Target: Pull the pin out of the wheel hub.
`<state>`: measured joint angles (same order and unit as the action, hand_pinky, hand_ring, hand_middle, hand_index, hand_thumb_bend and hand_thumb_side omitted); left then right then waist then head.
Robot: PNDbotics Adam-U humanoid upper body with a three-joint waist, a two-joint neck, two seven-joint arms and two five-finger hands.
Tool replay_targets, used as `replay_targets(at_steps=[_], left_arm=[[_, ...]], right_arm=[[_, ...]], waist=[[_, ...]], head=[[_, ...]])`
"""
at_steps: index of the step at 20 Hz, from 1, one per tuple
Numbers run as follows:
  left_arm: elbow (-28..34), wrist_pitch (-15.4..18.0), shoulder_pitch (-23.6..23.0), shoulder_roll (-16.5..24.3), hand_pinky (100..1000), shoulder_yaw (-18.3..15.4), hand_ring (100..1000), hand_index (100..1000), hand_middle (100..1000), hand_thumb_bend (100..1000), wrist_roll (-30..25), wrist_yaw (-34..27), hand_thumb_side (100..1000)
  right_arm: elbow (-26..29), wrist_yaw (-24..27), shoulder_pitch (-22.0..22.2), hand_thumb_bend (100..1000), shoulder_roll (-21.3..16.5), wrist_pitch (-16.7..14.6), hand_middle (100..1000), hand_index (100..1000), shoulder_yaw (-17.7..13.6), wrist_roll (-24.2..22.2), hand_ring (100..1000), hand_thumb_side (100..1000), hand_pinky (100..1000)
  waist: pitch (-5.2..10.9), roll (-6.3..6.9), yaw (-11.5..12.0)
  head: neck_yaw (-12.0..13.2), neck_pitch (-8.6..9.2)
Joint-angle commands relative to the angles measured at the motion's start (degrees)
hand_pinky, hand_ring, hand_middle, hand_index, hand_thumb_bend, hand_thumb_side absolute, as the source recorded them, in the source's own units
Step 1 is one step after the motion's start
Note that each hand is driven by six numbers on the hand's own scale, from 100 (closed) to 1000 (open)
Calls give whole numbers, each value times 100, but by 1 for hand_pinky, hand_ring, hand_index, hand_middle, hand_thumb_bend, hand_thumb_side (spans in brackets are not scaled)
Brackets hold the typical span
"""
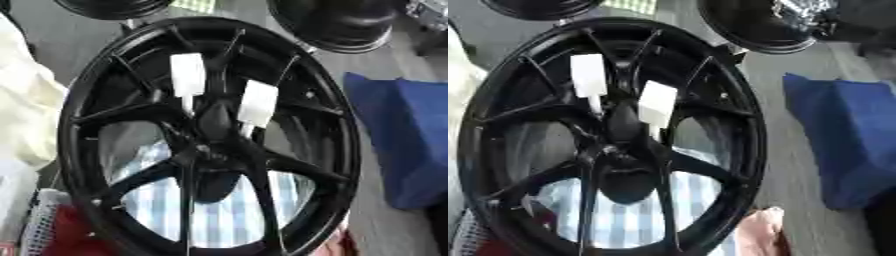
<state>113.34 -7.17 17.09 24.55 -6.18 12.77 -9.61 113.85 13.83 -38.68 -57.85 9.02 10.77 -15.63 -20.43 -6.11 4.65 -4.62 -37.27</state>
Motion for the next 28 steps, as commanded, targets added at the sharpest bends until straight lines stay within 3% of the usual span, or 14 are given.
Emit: replay_targets(at_steps=[1,11,12,23,28], left_arm=[[125,-13,44,61,606,-42,814,730,602,113,9,13,831],[125,-19,46,59,606,-37,814,729,601,114,7,14,832],[125,-20,47,59,606,-34,814,729,601,113,5,13,833],[125,-38,68,60,606,-3,814,729,601,114,-28,4,834],[125,-41,89,68,607,10,814,729,601,113,-47,3,834]], right_arm=[[75,-94,-97,100,-248,-8,770,820,-11,-79,735,597,846],[75,-217,-168,100,-228,25,774,823,109,-197,740,629,847],[75,-243,-166,100,-242,41,789,833,136,-223,755,662,848],[75,-1144,-188,100,-505,104,820,862,645,-1050,800,695,855],[75,-1528,-251,100,-471,-163,826,867,815,-1346,809,668,862]], waist=[[143,25,1],[125,14,1],[123,11,2],[135,-40,59],[136,-55,85]], head=[[-20,1],[-34,-11],[-36,-10],[-39,-5],[-52,8]])
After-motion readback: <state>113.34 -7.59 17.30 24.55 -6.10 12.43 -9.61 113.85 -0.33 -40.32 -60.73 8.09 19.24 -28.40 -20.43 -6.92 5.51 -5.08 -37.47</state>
